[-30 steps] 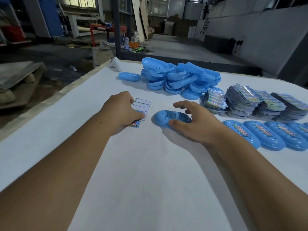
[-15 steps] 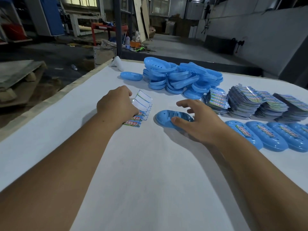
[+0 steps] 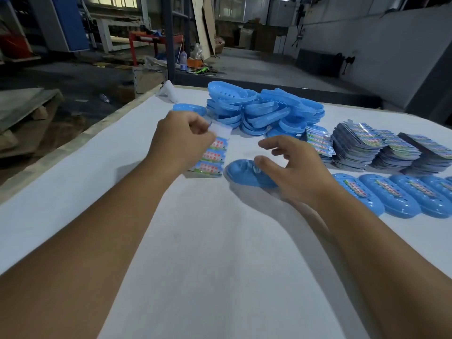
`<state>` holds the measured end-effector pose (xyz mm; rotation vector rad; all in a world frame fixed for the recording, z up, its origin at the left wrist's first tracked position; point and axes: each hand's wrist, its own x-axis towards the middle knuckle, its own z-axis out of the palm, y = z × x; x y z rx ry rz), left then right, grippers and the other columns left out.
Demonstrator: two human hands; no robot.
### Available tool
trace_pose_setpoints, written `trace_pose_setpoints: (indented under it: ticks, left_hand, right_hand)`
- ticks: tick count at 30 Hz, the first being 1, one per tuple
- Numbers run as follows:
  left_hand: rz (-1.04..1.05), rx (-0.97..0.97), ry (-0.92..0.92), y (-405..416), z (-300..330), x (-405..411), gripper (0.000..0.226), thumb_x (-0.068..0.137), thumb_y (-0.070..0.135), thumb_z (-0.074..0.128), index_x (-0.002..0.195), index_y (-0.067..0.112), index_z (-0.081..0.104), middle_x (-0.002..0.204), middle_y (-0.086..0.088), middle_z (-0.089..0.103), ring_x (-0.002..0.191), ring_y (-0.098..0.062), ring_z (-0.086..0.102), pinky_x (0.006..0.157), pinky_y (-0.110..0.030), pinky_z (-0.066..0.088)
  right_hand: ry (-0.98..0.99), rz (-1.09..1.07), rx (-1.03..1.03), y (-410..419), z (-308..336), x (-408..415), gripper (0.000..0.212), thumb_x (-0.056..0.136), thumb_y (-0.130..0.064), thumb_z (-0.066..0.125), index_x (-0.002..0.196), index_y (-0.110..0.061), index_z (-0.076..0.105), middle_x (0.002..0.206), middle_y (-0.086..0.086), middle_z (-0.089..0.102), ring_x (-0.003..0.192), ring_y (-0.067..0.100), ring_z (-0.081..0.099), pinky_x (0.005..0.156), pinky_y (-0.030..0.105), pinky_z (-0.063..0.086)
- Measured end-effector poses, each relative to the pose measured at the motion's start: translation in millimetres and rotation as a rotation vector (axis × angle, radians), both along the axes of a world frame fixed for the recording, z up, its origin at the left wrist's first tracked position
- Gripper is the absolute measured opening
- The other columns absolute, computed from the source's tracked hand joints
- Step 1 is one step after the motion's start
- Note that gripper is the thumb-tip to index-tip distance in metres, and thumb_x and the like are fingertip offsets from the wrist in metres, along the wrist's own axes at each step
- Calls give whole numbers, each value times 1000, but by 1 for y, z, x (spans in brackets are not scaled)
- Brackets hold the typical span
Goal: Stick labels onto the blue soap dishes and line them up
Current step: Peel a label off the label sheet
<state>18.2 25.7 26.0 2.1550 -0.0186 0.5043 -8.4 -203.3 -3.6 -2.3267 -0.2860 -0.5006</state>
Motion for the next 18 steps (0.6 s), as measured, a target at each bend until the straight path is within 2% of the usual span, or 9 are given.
trace_pose_setpoints:
  ticks: [3, 6, 8, 10, 13, 15, 18]
  left_hand:
    - [-233, -338, 17, -10, 9, -8, 13, 85, 21, 78, 80, 30, 69, 72, 18, 74, 68, 1, 71, 53, -10, 50]
    - [-363, -422, 76, -18, 9, -12, 12, 86, 13, 77, 84, 24, 72, 72, 15, 75, 68, -3, 73, 52, -11, 49]
    - [-403, -413, 99, -21, 7, -12, 16, 86, 9, 76, 85, 24, 71, 72, 14, 75, 68, -4, 73, 52, -11, 49]
    - [-414, -383, 101, -23, 6, -13, 19, 87, 7, 74, 88, 25, 70, 71, 15, 75, 67, -3, 73, 51, -10, 47]
    - [-386, -327, 90, -23, 6, -14, 24, 87, 11, 72, 105, 26, 68, 75, 15, 76, 71, 0, 72, 50, -8, 46]
    - [-379, -272, 77, -22, 4, -15, 27, 87, 15, 73, 109, 28, 64, 74, 14, 75, 72, 2, 70, 51, -10, 46]
    - [-386, -221, 81, -23, 2, -15, 28, 86, 15, 74, 104, 32, 59, 74, 12, 76, 72, 3, 69, 61, -21, 46]
  right_hand:
    - [-22, 50, 233, 9, 8, -2, 19, 91, -30, 75, 109, -31, 69, 104, -16, 73, 96, 6, 68, 89, 29, 56]
    - [29, 98, 435, 15, 15, -5, 17, 89, -17, 79, 100, -22, 66, 89, -10, 75, 82, 8, 72, 76, 21, 58]
    - [68, 113, 532, 17, 18, -7, 18, 90, -9, 77, 95, -17, 61, 77, -6, 76, 74, 11, 72, 68, 22, 58]
    - [96, 110, 611, 17, 21, -8, 20, 92, -5, 73, 92, -16, 56, 72, -2, 75, 73, 15, 73, 65, 27, 59]
    - [109, 110, 667, 16, 23, -9, 22, 93, -2, 71, 91, -14, 54, 67, -3, 74, 64, 6, 70, 57, 18, 53]
    - [108, 88, 664, 15, 22, -9, 22, 92, -3, 72, 90, -16, 54, 68, -2, 74, 63, 6, 69, 57, 18, 52]
    - [111, 57, 643, 14, 21, -7, 22, 92, -8, 74, 90, -18, 54, 79, 9, 77, 76, 21, 75, 66, 31, 58]
